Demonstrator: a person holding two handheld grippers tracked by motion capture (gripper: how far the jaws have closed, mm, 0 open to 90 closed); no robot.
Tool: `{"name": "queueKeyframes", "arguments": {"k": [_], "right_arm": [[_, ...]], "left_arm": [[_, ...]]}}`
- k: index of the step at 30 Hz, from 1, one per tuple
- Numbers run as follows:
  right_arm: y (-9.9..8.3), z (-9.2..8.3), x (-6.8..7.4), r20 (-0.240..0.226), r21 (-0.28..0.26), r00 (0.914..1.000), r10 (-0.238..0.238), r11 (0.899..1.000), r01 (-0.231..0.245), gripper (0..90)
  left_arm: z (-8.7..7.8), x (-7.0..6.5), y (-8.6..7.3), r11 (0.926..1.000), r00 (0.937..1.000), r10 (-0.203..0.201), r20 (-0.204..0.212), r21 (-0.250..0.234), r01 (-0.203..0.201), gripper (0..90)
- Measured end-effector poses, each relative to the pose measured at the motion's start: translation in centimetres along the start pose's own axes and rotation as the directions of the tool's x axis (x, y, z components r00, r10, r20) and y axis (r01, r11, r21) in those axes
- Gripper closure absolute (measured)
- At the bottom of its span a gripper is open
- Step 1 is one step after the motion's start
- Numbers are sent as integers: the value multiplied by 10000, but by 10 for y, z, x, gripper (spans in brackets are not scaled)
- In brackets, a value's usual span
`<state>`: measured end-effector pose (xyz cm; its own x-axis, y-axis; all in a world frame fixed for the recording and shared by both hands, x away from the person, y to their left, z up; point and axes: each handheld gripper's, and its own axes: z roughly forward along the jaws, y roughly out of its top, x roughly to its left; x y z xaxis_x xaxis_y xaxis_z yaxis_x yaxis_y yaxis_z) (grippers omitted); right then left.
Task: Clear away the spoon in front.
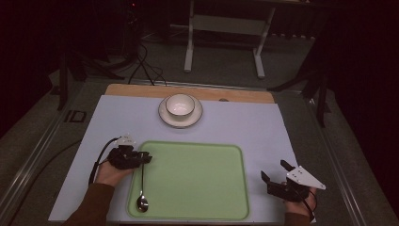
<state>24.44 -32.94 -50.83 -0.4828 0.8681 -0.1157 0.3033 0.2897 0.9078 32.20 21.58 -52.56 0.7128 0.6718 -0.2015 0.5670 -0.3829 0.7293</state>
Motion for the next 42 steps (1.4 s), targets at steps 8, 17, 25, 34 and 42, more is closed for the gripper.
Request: {"name": "queueKeyframes", "arguments": {"k": [8, 17, 25, 34, 42], "right_arm": [[0, 0, 0, 24, -20, 10000, 7, 10000, -7, 142], [1, -1, -1, 57, -101, 10000, -21, 9999, 22, 142], [2, -1, 0, 66, -158, 10000, -42, 9999, 43, 142], [3, -2, -2, -2, -281, 10000, -57, 9996, 57, 142], [6, -7, -3, -14, -583, 10000, -20, 9983, 20, 142]], "left_arm": [[1, -2, 0, 9996, 9979, 170, -630, -207, -183, 563], [-16, 3, 0, 9914, 9901, -266, -1376, -1305, 85, 462], [-50, 6, -6, 9587, 9527, -897, -2903, -2844, 36, 429], [-84, -13, -20, 9190, 9007, -1046, -4217, -3871, -745, 409], [-104, -21, -40, 9097, 8842, -1343, -4474, -4094, -690, 410]]}}
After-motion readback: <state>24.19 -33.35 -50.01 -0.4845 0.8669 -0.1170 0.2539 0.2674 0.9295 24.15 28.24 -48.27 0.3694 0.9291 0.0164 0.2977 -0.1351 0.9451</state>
